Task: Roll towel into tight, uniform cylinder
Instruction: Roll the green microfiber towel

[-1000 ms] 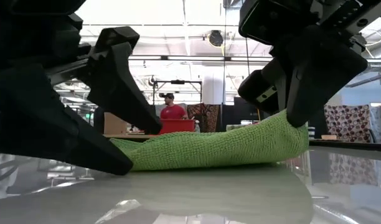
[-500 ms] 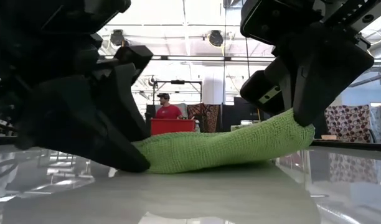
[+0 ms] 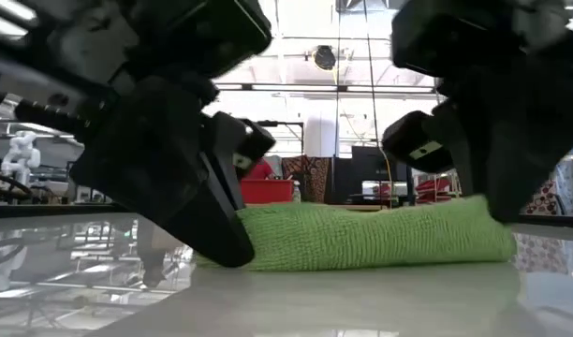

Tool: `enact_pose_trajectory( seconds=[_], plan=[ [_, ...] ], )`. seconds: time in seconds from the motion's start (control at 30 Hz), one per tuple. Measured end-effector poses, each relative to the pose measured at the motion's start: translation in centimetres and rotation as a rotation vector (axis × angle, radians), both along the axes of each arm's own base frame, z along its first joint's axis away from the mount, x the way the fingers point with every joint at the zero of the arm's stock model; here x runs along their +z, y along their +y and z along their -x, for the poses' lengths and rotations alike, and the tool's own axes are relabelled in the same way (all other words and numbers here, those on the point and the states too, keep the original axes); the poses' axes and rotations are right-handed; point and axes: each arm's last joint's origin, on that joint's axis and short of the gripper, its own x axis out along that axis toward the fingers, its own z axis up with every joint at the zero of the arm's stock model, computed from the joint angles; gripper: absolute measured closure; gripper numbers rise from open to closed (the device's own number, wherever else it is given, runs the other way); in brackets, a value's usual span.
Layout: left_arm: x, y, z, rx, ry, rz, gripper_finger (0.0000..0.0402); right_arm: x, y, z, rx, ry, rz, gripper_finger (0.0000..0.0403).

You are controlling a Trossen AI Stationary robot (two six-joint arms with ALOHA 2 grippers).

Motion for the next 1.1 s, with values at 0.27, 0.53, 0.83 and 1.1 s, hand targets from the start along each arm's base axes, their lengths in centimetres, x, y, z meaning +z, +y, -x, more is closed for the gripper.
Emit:
enact_pose_trajectory(
  seconds=[0.27,0.53,0.83,1.1],
  plan=[
    [0.2,2.5,-1.3,0.009,0.102,0.224,0.0394,-0.6,1.9,2.3,0.022,-0.023,0.298,0.0210],
    [0.2,4.3,-2.1,0.053,0.154,0.334,0.0395,-0.1,5.3,4.0,0.124,-0.236,0.492,0.0200],
    [0.3,5.2,-2.4,0.081,0.184,0.383,0.0396,-1.0,6.4,3.7,0.129,-0.306,0.497,0.0214],
    [0.3,5.3,-2.5,0.085,0.195,0.405,0.0394,-2.0,6.8,3.2,0.108,-0.340,0.516,0.0214]
  ],
)
